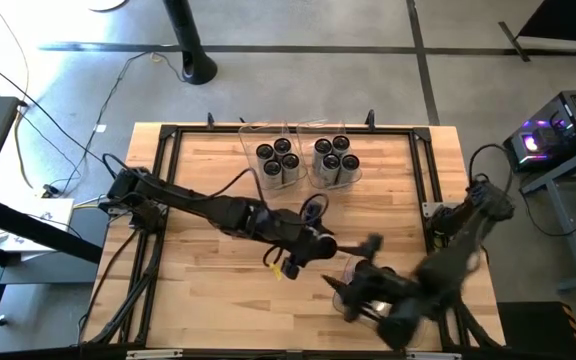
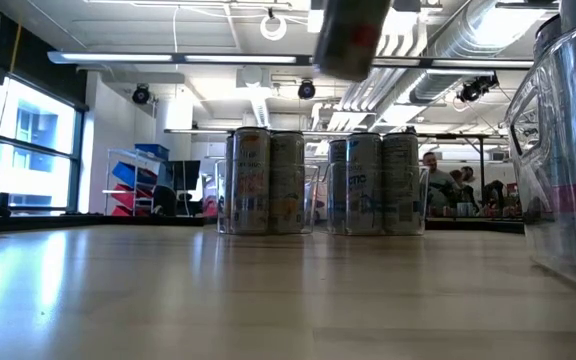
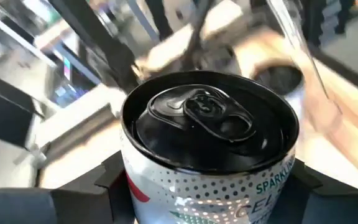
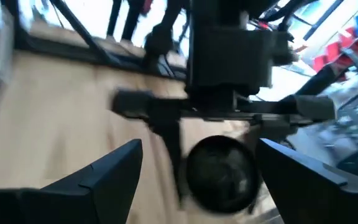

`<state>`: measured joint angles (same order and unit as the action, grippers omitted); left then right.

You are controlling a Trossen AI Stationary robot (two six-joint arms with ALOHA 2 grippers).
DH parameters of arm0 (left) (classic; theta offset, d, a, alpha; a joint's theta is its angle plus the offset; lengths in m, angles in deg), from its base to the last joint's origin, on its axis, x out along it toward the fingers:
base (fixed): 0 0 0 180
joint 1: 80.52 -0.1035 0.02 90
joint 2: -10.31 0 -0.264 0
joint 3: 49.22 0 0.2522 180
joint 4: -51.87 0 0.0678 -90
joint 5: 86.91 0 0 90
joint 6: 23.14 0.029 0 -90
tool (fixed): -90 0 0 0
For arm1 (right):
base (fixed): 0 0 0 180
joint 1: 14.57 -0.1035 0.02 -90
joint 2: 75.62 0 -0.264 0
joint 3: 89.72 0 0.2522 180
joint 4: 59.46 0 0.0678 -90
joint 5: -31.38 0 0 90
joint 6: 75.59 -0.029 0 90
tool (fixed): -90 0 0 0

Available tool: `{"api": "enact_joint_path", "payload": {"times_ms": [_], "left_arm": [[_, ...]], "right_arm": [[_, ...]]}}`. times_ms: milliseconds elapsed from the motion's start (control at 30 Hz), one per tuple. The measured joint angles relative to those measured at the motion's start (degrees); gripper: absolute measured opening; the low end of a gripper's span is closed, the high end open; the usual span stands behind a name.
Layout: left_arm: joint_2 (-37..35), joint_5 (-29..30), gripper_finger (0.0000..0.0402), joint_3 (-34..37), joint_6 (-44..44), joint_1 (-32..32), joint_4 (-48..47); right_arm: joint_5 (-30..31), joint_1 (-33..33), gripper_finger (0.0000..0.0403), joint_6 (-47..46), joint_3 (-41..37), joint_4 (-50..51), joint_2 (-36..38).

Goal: Sort soda cans
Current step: Remove the white-pink soda can from the bottom right transparent bin

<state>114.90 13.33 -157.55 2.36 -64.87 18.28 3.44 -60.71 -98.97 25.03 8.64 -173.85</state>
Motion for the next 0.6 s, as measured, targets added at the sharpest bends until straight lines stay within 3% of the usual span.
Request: {"api": "enact_joint_path", "payload": {"times_ms": [167,233,367,467,600], "left_arm": [[-0.96,-0.96,0.0235,0.21,-5.28,-1.96,-7.51],[-3.39,-0.53,0.0235,3.98,-6.97,-3.44,-6.43],[-12.26,1.28,0.0235,19.83,-11.78,-6.13,2.83],[-20.21,-0.56,0.0235,33.83,-15.16,-7.21,14.58],[-25.89,-5.55,0.0235,50.43,-20.8,-7.29,34.94]], "right_arm": [[3.51,4.67,0.0309,5.68,-5.95,-6.03,-0.44],[6.58,5.41,0.0309,4.91,-7.75,-6.1,-0.44],[9.45,5.85,0.0309,-1.04,-12.64,-8.75,-0.44],[9.08,5.62,0.0309,-2.84,-16.35,-12.62,-0.44],[2.0,8.28,0.0309,-0.22,-19.77,-23.73,-0.44]]}}
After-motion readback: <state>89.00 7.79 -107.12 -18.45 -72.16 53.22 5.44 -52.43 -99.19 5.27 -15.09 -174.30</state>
